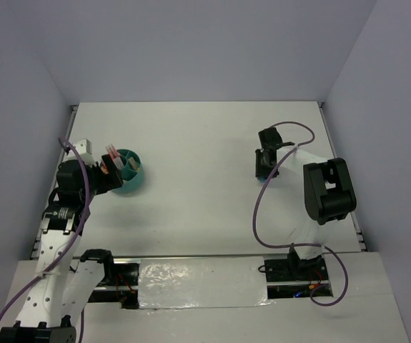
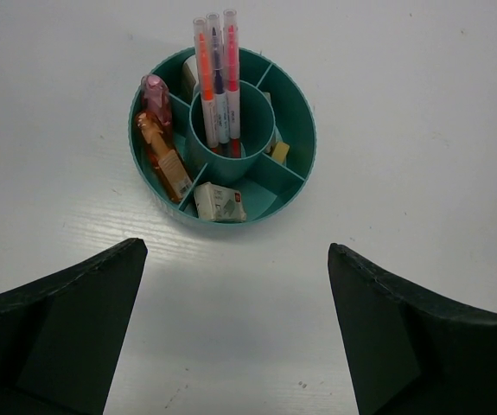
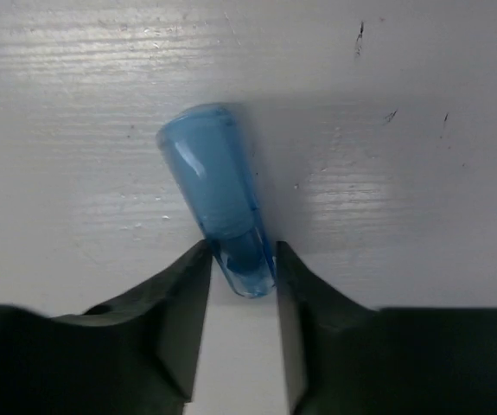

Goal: Sort the stationery into containers
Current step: Pick up the pen from the center of the board, then place the stationery in the storage box.

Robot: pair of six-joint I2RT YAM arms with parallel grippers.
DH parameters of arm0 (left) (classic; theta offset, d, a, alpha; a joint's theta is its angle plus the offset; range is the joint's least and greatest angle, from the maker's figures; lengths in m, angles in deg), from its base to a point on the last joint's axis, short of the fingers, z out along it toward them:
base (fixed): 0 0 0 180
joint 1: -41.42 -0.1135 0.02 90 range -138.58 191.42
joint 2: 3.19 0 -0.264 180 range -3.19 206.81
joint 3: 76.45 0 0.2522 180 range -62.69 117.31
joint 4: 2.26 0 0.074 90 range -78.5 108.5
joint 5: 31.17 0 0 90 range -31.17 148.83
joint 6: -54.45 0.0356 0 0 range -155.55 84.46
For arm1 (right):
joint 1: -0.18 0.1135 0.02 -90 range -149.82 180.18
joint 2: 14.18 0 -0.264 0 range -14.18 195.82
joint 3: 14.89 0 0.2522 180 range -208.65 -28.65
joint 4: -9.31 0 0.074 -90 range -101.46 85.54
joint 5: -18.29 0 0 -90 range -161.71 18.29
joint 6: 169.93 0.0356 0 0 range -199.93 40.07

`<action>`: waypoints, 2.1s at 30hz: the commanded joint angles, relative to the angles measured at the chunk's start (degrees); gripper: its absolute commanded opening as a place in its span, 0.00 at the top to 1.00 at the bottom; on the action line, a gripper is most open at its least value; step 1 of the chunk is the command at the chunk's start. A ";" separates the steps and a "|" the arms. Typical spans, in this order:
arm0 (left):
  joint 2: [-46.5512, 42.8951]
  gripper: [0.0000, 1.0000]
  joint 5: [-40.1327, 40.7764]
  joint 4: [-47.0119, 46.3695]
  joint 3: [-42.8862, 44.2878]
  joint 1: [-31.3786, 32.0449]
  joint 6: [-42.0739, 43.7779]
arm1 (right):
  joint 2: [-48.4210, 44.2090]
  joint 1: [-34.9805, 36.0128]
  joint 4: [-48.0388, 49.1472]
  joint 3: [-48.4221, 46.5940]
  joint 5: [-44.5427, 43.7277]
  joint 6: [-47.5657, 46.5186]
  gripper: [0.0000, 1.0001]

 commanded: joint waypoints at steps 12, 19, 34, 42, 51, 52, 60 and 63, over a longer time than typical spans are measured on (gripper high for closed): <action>2.50 0.01 -42.04 -35.71 -10.18 3.70 -27.13 | -21.67 25.96 15.03 9.33 12.96 0.34 1.00; 2.24 0.01 -30.97 -26.78 -3.96 12.42 -26.01 | -31.35 45.67 27.25 12.41 5.94 5.96 1.00; 2.33 0.11 -37.38 -36.08 -9.84 14.10 -30.57 | -23.98 51.49 22.60 -1.47 0.47 2.80 1.00; 3.21 0.83 -35.63 -33.46 -8.88 14.71 -28.04 | -19.06 51.58 19.70 -7.62 1.08 1.22 0.99; 5.75 1.00 -1.46 -10.54 3.68 14.45 -9.95 | -23.35 48.95 24.45 1.85 -1.56 4.90 0.00; 6.45 1.00 3.61 -7.38 4.39 14.19 -8.79 | -26.14 47.03 25.92 3.52 -0.77 5.35 0.00; 13.48 1.00 20.17 -2.95 8.97 1.19 -13.24 | -36.88 44.99 25.42 14.25 0.73 3.33 0.00; 15.59 1.00 23.43 -6.99 7.48 0.30 -14.23 | -40.48 44.72 25.15 16.54 1.43 2.54 0.00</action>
